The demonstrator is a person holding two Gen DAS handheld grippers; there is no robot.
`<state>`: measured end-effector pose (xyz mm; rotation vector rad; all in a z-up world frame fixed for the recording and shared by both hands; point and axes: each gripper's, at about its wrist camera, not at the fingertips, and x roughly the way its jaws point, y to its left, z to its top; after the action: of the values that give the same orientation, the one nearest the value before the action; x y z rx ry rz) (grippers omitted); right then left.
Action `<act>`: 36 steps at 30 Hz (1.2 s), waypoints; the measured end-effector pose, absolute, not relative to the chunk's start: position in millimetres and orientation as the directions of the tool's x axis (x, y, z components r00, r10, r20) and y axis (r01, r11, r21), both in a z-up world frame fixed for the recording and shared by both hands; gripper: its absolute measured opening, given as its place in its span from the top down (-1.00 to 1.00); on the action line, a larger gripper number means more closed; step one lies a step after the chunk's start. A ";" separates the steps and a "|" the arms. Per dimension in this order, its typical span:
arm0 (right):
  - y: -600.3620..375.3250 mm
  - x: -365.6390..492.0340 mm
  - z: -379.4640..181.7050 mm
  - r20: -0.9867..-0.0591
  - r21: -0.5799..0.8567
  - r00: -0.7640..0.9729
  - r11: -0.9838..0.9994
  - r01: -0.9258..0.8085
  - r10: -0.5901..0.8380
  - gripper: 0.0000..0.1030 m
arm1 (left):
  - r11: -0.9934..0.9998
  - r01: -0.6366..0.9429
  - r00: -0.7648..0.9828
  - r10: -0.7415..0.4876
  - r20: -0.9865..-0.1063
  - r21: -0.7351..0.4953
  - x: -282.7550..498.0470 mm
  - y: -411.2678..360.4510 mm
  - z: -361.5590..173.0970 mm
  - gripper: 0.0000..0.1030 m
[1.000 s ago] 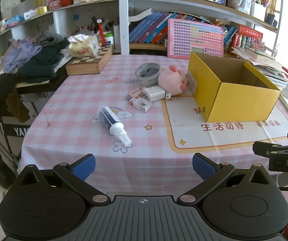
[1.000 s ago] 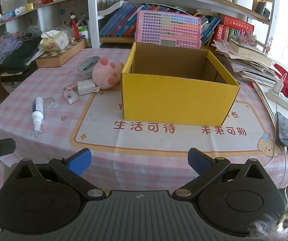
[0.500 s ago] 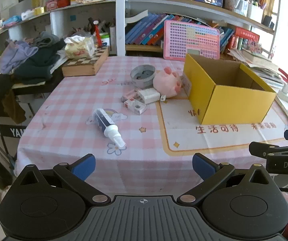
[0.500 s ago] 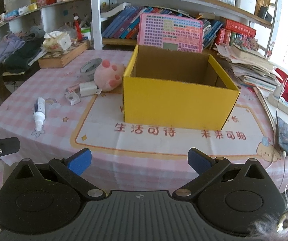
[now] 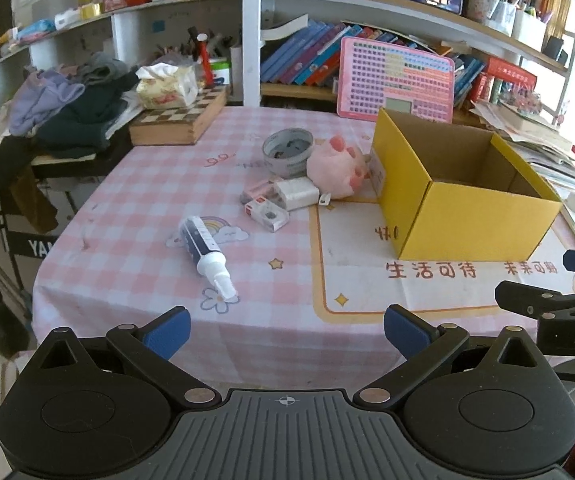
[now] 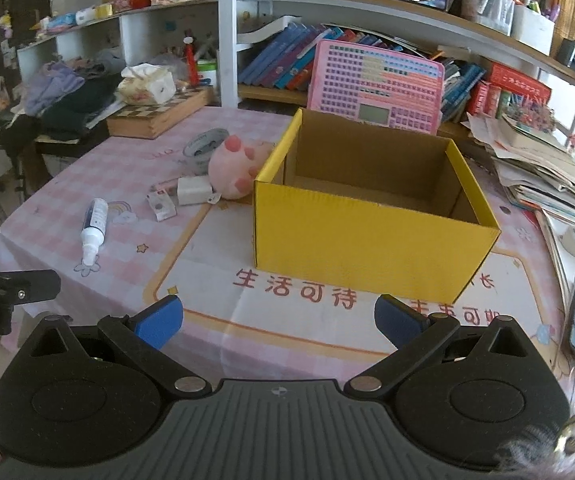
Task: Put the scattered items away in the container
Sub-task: 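Move both tools toward the scattered items beside the yellow box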
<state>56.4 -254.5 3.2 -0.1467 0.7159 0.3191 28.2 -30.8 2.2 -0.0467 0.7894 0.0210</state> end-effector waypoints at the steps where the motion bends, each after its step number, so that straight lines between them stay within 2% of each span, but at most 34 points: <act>1: -255.5 58.3 1.9 -0.668 -0.025 0.705 0.940 -0.340 0.237 -1.00 | 0.999 -0.040 0.701 0.008 -0.713 -0.028 29.1 -33.6 1.9 -1.00; 7: -260.7 67.5 -2.6 -0.658 -0.046 0.711 0.929 -0.367 0.248 -1.00 | 0.998 -0.058 0.765 0.057 -0.641 0.020 25.8 -40.6 11.1 -1.00; 15: -264.9 73.3 -9.0 -0.678 -0.024 0.679 0.914 -0.404 0.282 -1.00 | 0.993 -0.115 0.729 0.069 -0.681 -0.023 30.0 -39.1 4.2 -1.00; 20: -271.0 77.8 -11.3 -0.679 -0.011 0.676 0.918 -0.397 0.285 -1.00 | 0.991 -0.129 0.731 0.073 -0.678 -0.032 31.7 -40.8 1.1 -1.00; 26: -272.0 81.5 -12.7 -0.677 0.022 0.643 0.883 -0.469 0.358 -0.94 | 0.992 -0.124 0.735 0.078 -0.673 -0.021 30.3 -51.2 -1.7 -1.00; 30: -273.0 86.0 -12.9 -0.674 0.035 0.630 0.870 -0.492 0.384 -0.73 | 0.988 -0.135 0.729 0.051 -0.682 -0.070 28.7 -51.3 -4.5 -1.00; 36: -272.8 87.8 -11.9 -0.673 0.045 0.607 0.843 -0.536 0.422 -0.41 | 0.981 -0.182 0.725 0.084 -0.683 -0.073 33.6 -47.8 -4.5 -1.00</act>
<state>87.8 -272.8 -11.9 -0.1677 0.7320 0.5570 33.6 -47.8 -4.5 -0.1388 0.7457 0.1472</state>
